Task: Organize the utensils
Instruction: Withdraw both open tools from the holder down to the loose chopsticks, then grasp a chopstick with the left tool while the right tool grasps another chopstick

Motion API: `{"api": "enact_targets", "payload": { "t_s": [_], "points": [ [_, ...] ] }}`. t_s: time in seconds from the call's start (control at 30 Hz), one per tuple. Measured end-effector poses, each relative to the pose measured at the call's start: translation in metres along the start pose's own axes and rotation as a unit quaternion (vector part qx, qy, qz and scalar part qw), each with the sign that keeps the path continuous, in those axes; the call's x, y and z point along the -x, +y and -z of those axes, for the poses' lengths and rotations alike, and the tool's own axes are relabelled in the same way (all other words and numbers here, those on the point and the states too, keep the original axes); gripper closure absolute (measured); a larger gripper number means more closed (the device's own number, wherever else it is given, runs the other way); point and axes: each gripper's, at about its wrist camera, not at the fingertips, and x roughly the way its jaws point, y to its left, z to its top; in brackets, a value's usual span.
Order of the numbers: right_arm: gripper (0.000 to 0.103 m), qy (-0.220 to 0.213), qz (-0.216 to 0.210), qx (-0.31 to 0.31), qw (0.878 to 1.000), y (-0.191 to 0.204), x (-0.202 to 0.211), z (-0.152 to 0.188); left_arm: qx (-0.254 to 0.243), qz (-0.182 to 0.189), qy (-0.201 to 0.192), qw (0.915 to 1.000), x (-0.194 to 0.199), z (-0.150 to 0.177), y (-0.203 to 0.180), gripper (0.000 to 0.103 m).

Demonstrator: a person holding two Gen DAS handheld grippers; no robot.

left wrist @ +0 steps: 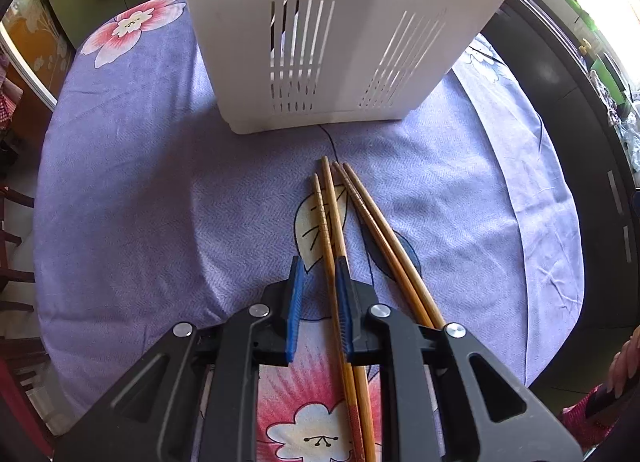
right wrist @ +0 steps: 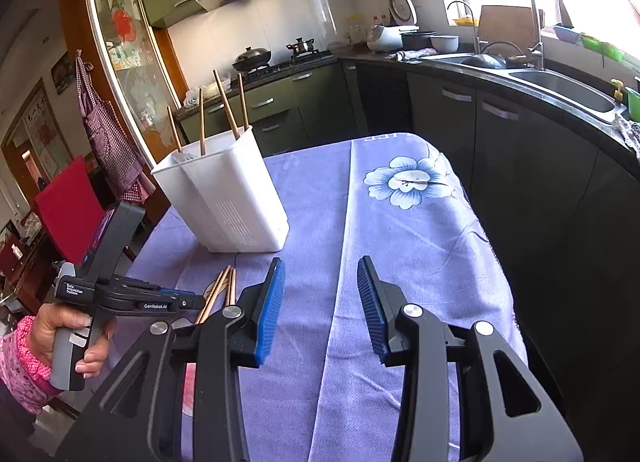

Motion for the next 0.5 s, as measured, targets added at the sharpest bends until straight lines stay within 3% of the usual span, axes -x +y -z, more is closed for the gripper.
{"api": "enact_targets", "payload": {
  "t_s": [0.3,0.37,0.5],
  "points": [
    [0.061,0.023,-0.011,0.008,1.000,0.014,-0.027,0.003,-0.014,-0.024,0.004,0.9996,-0.007,0.000,-0.011,0.088],
    [0.061,0.032,-0.010,0.020,0.999,0.022,-0.036,0.004,-0.019,-0.036,0.000,0.9992,-0.007,-0.002,-0.014,0.095],
    [0.061,0.060,-0.008,0.052,0.997,0.040,-0.063,0.007,-0.008,-0.025,-0.003,0.9997,-0.004,-0.003,-0.006,0.097]
  ]
}}
